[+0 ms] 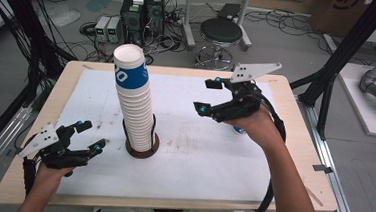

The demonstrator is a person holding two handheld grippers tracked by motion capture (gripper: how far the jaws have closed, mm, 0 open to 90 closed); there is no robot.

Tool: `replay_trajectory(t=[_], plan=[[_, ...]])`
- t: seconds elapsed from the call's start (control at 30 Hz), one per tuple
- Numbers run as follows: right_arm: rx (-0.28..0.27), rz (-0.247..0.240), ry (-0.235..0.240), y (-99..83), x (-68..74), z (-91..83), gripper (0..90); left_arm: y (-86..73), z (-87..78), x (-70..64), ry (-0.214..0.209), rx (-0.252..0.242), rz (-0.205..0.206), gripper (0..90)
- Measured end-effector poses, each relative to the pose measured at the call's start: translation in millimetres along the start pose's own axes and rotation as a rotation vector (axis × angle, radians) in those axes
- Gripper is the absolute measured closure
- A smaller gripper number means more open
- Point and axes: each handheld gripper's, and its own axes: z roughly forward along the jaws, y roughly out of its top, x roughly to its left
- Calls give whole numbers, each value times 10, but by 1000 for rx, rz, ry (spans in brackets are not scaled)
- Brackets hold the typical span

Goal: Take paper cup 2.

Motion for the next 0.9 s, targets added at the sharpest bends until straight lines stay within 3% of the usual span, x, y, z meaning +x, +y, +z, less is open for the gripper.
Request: replay_trajectory(t=[0.5,0.9], plan=[[50,-72,112,685,19,391,195,-16,20,0,-13,4,-4,187],[57,-94,153,1123,42,688,195,-23,14,18,-16,1,-12,187]])
